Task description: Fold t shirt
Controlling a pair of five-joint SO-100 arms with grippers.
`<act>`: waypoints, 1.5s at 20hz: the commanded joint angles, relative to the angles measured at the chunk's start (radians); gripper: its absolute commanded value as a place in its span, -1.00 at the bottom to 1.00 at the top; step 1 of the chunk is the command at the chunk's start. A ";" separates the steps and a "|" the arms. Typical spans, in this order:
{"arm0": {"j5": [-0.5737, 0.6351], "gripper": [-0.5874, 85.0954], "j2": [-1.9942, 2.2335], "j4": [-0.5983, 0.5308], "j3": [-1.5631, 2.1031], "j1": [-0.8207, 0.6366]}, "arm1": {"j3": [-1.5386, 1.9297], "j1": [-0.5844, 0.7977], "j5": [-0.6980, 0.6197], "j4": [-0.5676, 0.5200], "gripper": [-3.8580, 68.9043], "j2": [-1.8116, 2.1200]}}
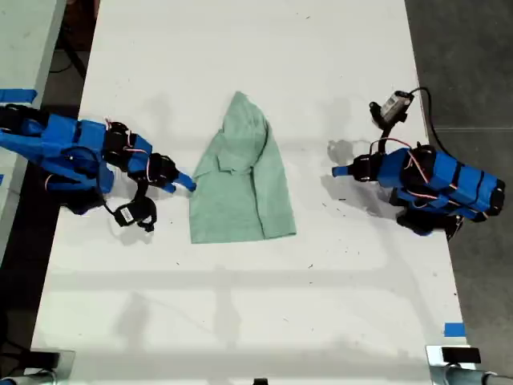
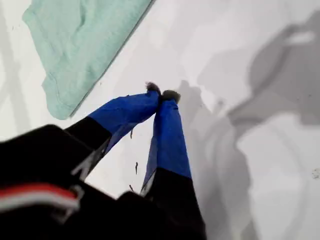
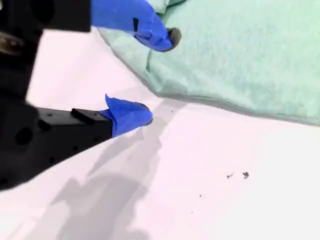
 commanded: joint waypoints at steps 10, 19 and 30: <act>-0.069 -0.97 -0.497 -0.232 -0.236 0.055 | 0.063 0.000 0.002 -0.002 -0.84 0.017; -0.140 -0.99 -0.580 0.439 -0.779 0.069 | 0.063 0.000 0.000 -0.005 -0.84 0.017; 0.192 -0.65 -1.198 0.440 -1.669 0.074 | 0.063 0.000 -0.008 -0.006 -0.84 0.017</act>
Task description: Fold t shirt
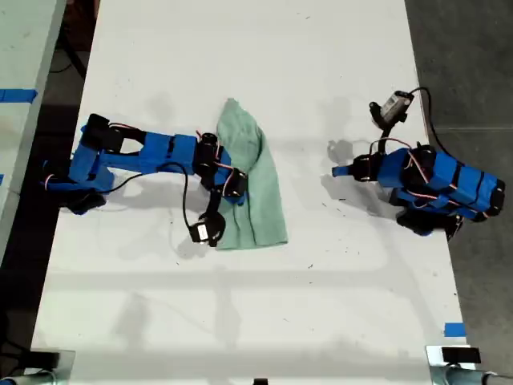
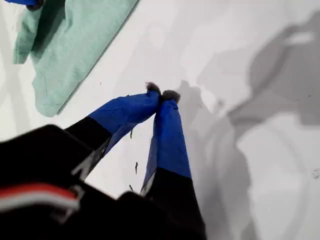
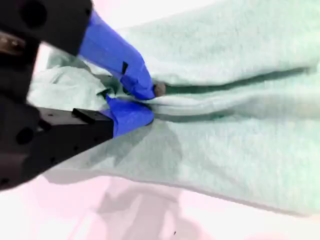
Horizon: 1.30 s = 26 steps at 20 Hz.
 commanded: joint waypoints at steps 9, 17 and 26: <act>-0.011 -0.99 0.434 0.107 0.110 -0.052 | 0.063 0.000 -0.009 -0.008 -0.84 0.017; 0.120 -0.99 1.519 -0.376 1.296 -0.377 | 0.063 0.000 -0.012 -0.009 -0.84 0.017; 0.313 -0.99 2.310 -0.537 2.161 -0.541 | 0.063 0.002 -0.003 -0.006 -0.84 0.017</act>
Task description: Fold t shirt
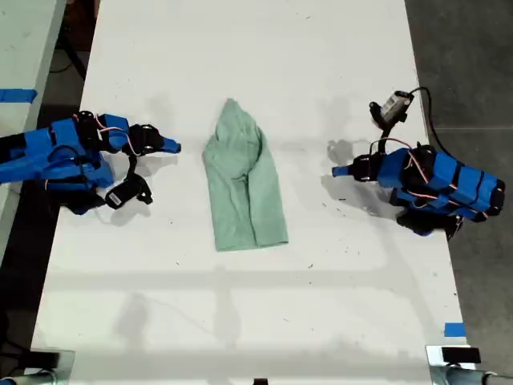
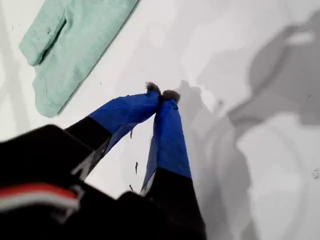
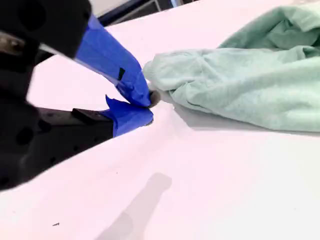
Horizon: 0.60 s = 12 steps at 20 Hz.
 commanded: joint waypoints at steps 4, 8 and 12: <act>0.014 -0.99 0.462 0.179 0.150 -0.038 | 0.063 -0.002 0.002 -0.005 -0.84 0.017; -0.029 -0.99 0.462 0.190 0.156 -0.015 | 0.063 -0.003 0.006 -0.003 -0.84 0.017; -0.034 -0.99 0.462 0.190 0.160 -0.018 | 0.063 -0.003 0.023 0.006 -0.84 0.017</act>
